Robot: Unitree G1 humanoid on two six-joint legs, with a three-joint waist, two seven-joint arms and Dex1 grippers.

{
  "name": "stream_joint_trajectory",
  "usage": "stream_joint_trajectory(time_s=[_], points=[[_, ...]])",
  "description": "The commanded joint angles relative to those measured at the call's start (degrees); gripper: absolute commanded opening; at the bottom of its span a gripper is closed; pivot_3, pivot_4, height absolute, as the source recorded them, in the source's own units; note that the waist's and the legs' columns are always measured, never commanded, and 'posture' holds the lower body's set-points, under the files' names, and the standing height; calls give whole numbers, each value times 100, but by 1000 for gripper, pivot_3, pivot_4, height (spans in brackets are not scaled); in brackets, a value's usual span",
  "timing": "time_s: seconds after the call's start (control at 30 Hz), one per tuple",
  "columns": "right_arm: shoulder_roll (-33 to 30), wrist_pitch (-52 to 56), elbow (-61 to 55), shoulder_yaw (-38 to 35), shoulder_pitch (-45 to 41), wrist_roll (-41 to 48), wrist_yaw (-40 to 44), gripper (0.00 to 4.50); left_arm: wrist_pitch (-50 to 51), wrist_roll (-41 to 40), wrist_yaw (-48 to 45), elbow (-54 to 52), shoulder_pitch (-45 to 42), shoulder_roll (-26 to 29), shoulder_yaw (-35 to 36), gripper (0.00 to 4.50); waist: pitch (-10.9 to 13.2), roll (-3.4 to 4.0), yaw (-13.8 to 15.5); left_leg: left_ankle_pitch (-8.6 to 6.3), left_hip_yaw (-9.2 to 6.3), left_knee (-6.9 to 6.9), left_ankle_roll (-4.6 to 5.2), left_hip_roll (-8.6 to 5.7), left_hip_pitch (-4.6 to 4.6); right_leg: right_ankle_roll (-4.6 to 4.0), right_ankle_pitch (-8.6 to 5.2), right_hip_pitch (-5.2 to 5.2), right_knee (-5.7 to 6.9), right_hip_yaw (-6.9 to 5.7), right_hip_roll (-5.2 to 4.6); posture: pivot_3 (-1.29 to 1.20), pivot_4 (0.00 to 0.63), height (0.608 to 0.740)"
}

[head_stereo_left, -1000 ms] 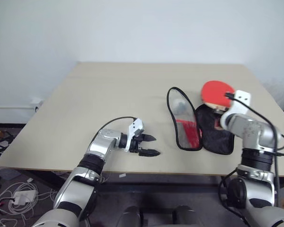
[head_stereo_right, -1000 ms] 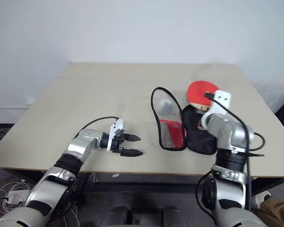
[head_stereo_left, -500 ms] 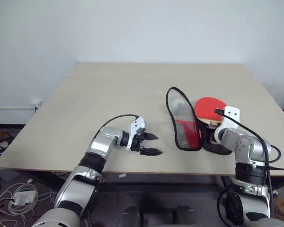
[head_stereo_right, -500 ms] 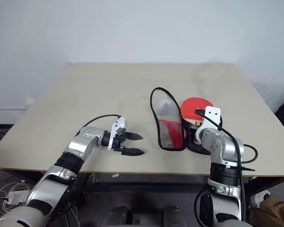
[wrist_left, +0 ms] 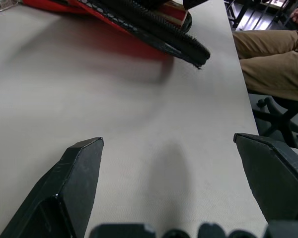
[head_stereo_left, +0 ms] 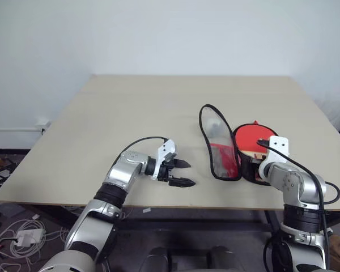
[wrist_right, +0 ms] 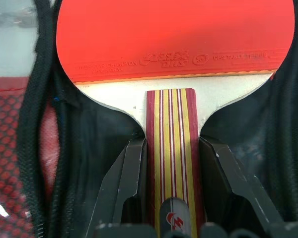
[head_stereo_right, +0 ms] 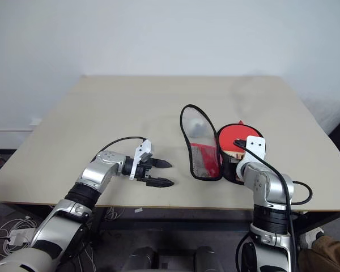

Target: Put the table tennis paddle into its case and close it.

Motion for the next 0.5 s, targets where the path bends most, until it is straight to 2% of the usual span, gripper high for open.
stream_joint_trajectory(time_s=[0.03,0.27,0.5], points=[[-33,-25,-276,-24,-115,-25,82,1138,-4,-30,-8,-192,-47,29,30,4500,0,0,0,0,0,0,0,0,0,0,0,0,0,0,0,0,0,740],[204,-88,-227,152,-11,-84,102,1138,-37,-22,45,-106,-111,-59,40,4500,0,0,-2,0,0,-1,0,1,0,0,0,-1,0,0,0,0,0,740],[171,-100,-245,315,4,-147,236,3515,-29,-42,40,-29,-203,-68,82,4500,-1,-1,-2,0,0,0,0,3,2,0,0,1,0,-1,2,0,0,740]])
